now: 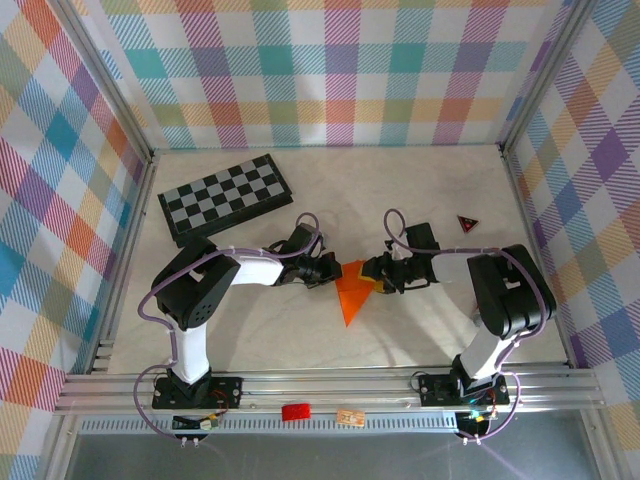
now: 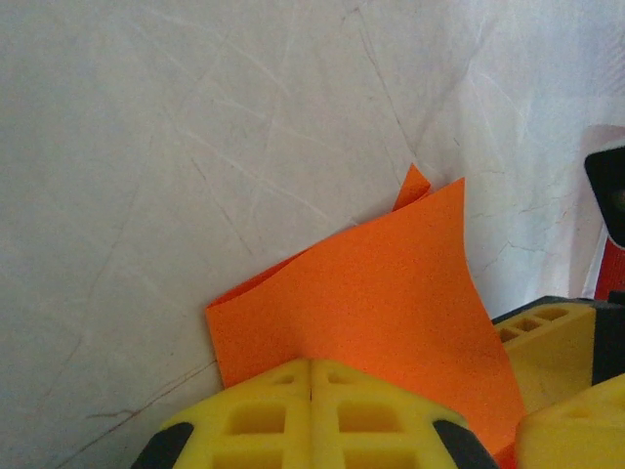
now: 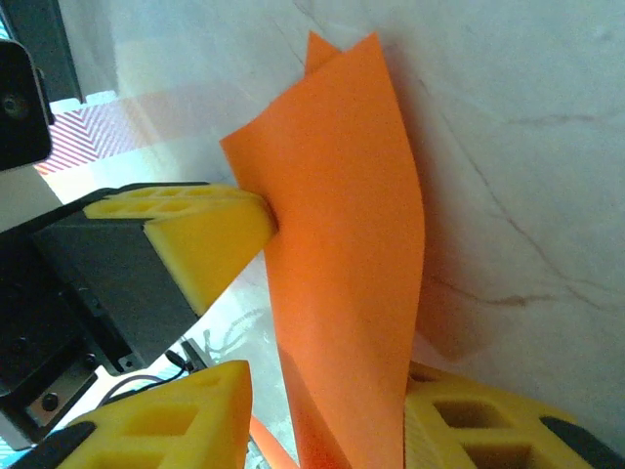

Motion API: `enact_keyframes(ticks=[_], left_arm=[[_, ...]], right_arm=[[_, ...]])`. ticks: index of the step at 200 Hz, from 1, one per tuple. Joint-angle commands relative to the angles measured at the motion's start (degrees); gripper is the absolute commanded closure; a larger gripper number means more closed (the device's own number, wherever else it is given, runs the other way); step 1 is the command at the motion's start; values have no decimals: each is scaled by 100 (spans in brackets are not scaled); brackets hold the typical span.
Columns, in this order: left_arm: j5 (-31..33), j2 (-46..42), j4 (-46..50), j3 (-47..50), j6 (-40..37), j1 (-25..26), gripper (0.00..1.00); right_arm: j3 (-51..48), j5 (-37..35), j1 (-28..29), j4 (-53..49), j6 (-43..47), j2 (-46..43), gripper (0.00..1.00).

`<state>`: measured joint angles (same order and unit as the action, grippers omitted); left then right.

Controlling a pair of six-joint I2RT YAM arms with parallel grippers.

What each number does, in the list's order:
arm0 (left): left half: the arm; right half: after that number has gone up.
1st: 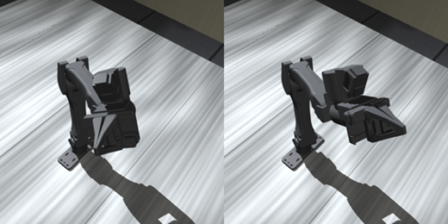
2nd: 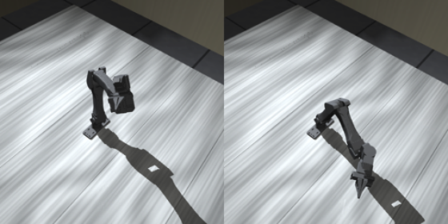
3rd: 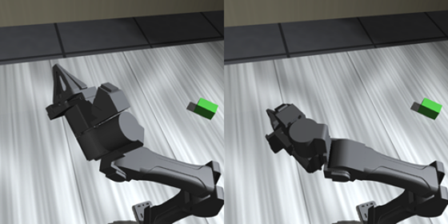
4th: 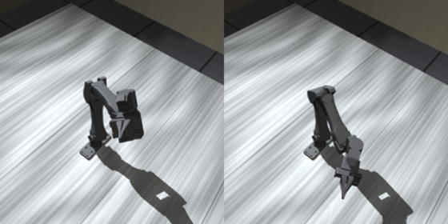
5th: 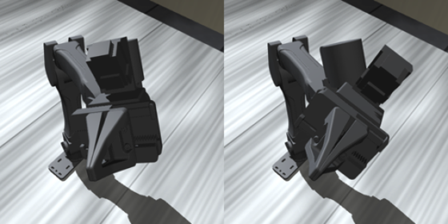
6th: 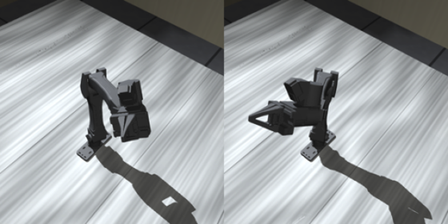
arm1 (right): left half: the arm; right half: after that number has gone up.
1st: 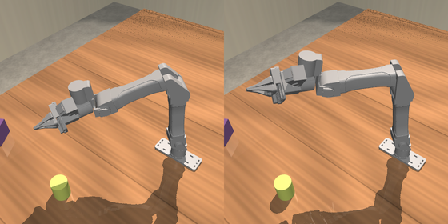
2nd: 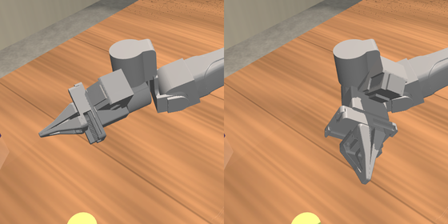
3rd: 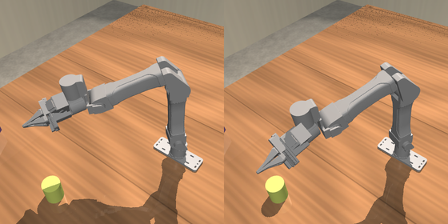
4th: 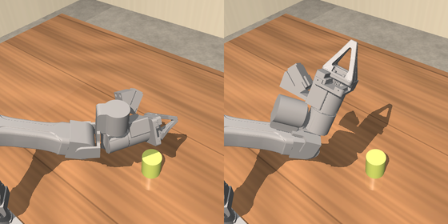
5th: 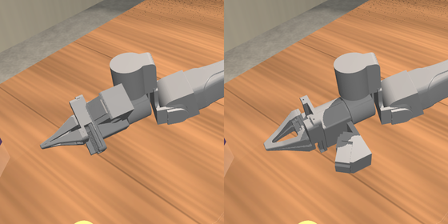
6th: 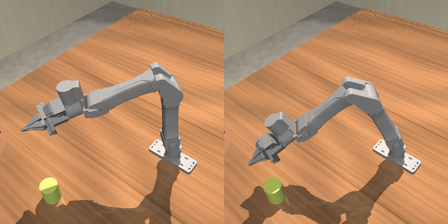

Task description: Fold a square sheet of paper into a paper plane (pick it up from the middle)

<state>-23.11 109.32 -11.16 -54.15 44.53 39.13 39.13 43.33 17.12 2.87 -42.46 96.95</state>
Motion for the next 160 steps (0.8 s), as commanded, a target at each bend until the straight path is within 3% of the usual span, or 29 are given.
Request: enact_keyframes(ticks=[1,21,81,101,132,160], left_arm=[[105,110,463,232,-114,50,95],[56,104,431,206,-96,50,95],[34,-518,623,54,-37,16,81],[53,-753,624,35,9,-6,75],[-63,-1006,236,223,307,8,75],[-237,-1105,-236,492,613,97,82]], right_arm=[[134,394,-71,181,215,160,64],[193,613,-98,244,277,339,78],[15,634,-169,572,99,367,93],[-223,540,-166,1051,-316,285,94],[-833,-20,-157,1969,-1179,-3,95],[-1295,-547,-106,2477,-1796,-300,94]])
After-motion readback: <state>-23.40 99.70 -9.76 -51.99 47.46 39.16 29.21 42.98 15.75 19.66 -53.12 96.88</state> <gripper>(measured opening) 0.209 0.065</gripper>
